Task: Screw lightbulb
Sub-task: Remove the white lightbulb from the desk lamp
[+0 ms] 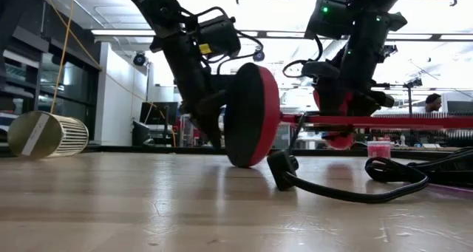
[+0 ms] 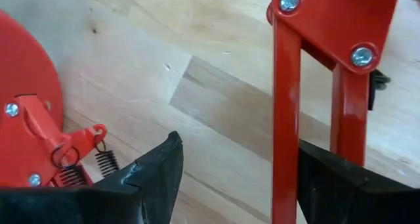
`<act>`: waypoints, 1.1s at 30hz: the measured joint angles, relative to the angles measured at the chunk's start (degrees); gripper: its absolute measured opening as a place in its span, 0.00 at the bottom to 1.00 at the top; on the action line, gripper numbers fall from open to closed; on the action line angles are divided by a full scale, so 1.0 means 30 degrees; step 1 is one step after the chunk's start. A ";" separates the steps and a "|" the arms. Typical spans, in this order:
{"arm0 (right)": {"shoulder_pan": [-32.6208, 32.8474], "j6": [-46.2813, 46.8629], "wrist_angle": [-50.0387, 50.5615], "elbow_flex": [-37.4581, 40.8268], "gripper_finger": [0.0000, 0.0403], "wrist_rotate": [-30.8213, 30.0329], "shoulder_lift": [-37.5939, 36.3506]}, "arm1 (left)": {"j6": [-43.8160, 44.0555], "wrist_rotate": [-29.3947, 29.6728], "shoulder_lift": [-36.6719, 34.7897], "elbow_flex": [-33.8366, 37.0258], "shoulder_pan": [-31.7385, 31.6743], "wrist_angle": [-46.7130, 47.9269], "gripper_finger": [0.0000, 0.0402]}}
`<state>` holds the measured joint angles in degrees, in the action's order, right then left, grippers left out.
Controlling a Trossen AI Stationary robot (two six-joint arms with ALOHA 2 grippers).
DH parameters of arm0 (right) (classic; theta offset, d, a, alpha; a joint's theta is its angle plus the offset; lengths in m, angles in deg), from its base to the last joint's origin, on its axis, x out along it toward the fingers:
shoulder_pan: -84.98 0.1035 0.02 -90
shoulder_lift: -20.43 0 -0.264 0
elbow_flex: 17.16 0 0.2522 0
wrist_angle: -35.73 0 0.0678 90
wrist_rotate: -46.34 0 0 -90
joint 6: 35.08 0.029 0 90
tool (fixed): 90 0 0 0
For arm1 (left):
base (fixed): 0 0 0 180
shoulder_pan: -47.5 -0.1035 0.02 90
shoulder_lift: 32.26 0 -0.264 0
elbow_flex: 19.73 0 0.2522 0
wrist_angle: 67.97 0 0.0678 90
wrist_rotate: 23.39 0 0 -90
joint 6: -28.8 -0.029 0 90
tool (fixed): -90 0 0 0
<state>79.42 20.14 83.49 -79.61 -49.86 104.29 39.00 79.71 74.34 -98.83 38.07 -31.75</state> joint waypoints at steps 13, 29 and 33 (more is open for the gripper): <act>-0.0872 -0.2318 -0.2420 0.0002 0.62 0.0986 -0.0022 | -0.2491 0.1731 -0.2746 0.0015 0.0168 0.1110 0.00; -0.1151 -0.3077 -0.2847 0.0226 0.62 0.0699 0.0007 | -0.1267 0.4856 -0.8488 0.0029 0.1029 0.3256 0.00; -0.1474 -0.2817 -0.1910 -0.0105 0.62 -0.0297 -0.0096 | 0.0893 0.4785 -0.9402 0.0029 0.2111 0.4574 0.00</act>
<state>75.00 11.69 77.76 -79.92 -50.75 104.00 41.68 94.07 46.14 -98.74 44.40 -18.03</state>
